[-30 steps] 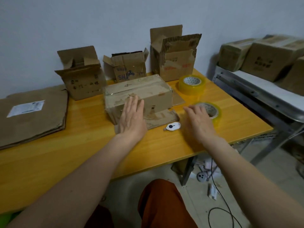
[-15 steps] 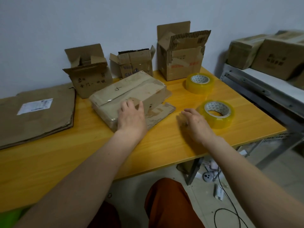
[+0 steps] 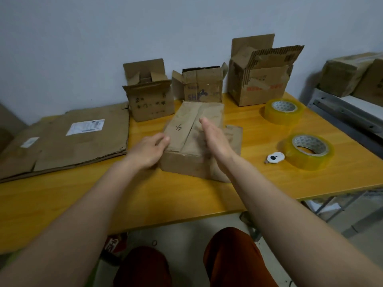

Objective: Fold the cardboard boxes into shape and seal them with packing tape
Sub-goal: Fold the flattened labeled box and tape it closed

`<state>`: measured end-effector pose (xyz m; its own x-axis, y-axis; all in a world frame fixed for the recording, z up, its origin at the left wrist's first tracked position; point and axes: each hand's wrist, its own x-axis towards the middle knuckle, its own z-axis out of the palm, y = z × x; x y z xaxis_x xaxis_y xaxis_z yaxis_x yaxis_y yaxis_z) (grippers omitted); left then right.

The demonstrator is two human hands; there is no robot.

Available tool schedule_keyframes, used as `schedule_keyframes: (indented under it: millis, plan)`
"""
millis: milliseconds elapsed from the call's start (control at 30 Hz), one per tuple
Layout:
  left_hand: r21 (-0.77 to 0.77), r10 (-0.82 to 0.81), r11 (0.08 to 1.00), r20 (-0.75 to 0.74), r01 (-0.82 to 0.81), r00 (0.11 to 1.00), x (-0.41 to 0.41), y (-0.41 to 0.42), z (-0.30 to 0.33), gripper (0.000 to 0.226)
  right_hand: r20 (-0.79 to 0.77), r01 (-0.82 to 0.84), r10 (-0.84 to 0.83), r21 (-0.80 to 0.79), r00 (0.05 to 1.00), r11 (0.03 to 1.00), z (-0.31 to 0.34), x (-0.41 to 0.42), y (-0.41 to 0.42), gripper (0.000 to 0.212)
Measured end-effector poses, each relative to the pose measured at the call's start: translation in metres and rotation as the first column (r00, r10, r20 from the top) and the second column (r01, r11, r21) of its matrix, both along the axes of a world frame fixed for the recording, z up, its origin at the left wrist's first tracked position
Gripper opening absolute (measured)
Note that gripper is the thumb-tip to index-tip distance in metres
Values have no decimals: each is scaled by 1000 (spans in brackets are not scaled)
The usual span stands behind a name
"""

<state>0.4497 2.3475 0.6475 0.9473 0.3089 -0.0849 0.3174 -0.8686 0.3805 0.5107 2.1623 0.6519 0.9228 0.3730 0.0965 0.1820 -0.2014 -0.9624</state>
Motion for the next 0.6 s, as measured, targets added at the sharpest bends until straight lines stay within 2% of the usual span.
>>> schedule_keyframes:
  millis: [67, 100, 167, 233, 333, 400, 500, 600]
  plan:
    - [137, -26, 990, 68, 17, 997, -6, 0, -2, 45, -16, 31, -31, -15, 999, 999, 0, 2, 9, 54]
    - [138, -63, 989, 129, 45, 990, -8, -1, -4, 42, -2, 47, -47, -31, 999, 998, -2, 2, 12, 55]
    - [-18, -151, 987, 208, 158, 966, -10, -3, -11, 40, 45, 93, -92, -30, 995, 995, -9, 2, 17, 56]
    - [-165, -183, 961, 223, 222, 957, -14, -7, -22, 52, 71, 141, -144, 46, 987, 989, -20, -2, 21, 58]
    - [-222, -141, 951, 307, 215, 941, -16, -6, -36, 61, 145, 236, -260, 161, 955, 958, -41, -9, 27, 59]
    - [-283, -119, 928, 393, 243, 912, -18, -6, -41, 54, 299, 283, -308, 124, 903, 951, -50, -10, 27, 52]
    - [-289, -127, 908, 503, 305, 855, -20, -5, -47, 47, 591, 236, -168, -39, 789, 971, -62, -3, 20, 35]
    - [-308, -98, 901, 541, 304, 836, -18, -4, -50, 49, 748, 173, 45, -211, 662, 962, -67, 8, 8, 49]
